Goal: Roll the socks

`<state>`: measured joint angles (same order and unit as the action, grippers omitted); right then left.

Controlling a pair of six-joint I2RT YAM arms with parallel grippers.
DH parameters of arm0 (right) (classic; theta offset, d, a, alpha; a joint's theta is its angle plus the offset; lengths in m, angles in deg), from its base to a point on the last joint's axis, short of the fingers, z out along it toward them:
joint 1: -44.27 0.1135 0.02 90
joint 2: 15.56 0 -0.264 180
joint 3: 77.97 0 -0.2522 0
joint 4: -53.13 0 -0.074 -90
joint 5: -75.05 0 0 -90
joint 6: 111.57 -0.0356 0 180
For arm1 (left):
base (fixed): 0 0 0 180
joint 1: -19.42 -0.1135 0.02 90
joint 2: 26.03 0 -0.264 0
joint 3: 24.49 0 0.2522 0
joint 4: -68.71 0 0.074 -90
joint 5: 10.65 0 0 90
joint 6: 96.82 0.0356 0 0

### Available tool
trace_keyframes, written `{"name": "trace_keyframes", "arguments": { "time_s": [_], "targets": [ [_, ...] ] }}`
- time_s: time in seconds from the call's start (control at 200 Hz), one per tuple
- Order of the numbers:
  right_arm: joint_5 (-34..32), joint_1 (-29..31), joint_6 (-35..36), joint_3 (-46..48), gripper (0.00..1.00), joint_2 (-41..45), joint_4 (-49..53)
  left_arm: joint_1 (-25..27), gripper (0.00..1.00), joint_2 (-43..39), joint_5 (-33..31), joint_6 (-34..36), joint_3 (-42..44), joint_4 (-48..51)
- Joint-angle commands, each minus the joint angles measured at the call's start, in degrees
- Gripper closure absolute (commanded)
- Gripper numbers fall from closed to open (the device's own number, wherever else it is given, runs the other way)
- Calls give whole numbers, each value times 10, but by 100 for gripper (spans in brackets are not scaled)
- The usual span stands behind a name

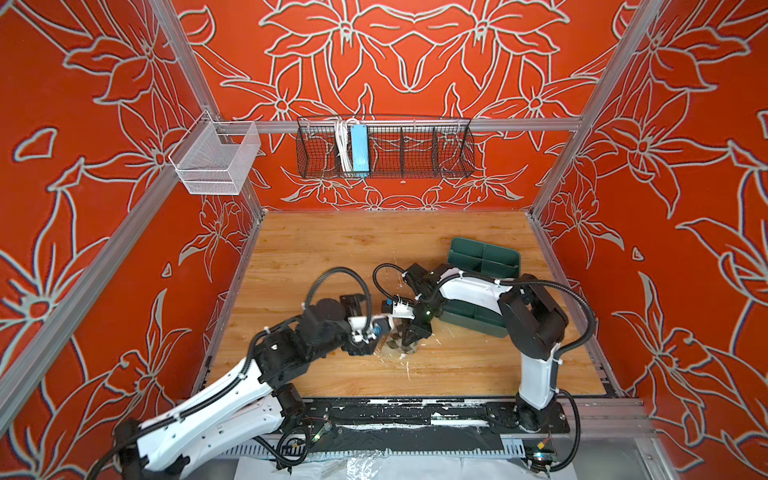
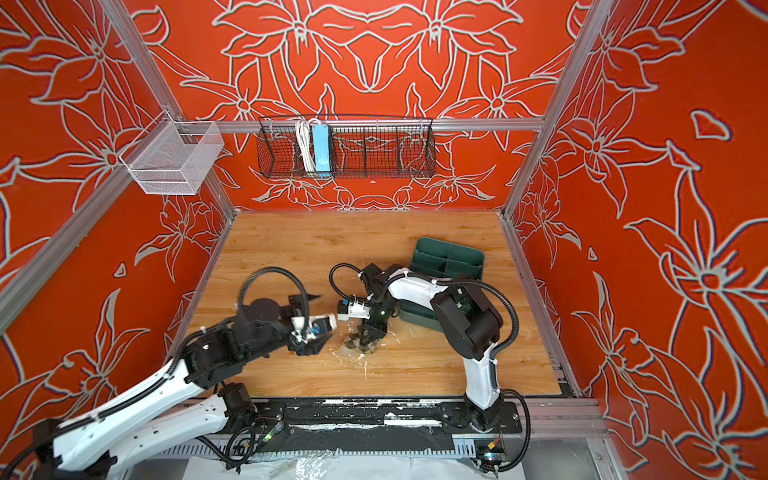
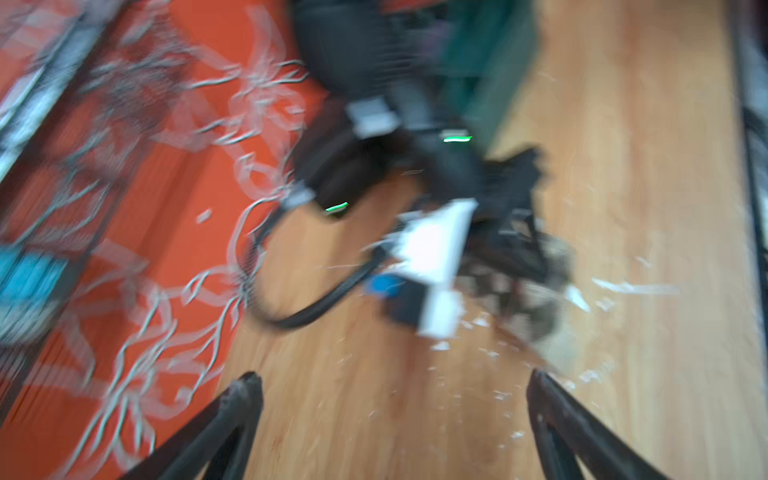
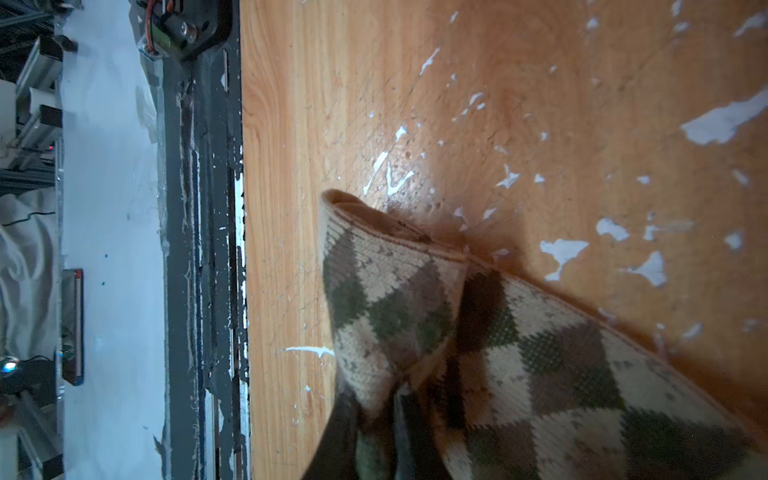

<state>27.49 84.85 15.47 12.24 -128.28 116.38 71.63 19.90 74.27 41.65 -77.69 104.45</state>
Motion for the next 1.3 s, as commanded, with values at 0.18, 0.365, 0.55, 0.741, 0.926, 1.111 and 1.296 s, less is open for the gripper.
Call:
{"name": "trace_keyframes", "arguments": {
  "time_s": [0.18, 0.365, 0.55, 0.741, 0.926, 1.111, 1.296],
  "targets": [
    [-38, -16, -17, -37, 100, -46, 65, 91, 8, 200, -67, 46, 70, -145],
    [-42, -16, -17, -21, 100, -27, 52, 104, 17, 357, -133, -65, 26, -213],
    [-42, -16, -14, -6, 100, -6, 35, 106, 47, 468, -181, -117, -41, -167],
    [-70, -32, -57, 42, 98, 66, -71, 113, 92, 455, -174, -125, -28, -136],
    [-106, -50, -94, 123, 79, 188, -212, 117, 100, 422, -168, -147, -11, -86],
    [-177, -70, -128, 196, 60, 322, -320, 122, 100, 407, -148, -154, -19, -22],
    [-354, -110, -203, 249, 57, 438, -432, 125, 100, 419, -98, -150, -55, 46]
  ]
}}
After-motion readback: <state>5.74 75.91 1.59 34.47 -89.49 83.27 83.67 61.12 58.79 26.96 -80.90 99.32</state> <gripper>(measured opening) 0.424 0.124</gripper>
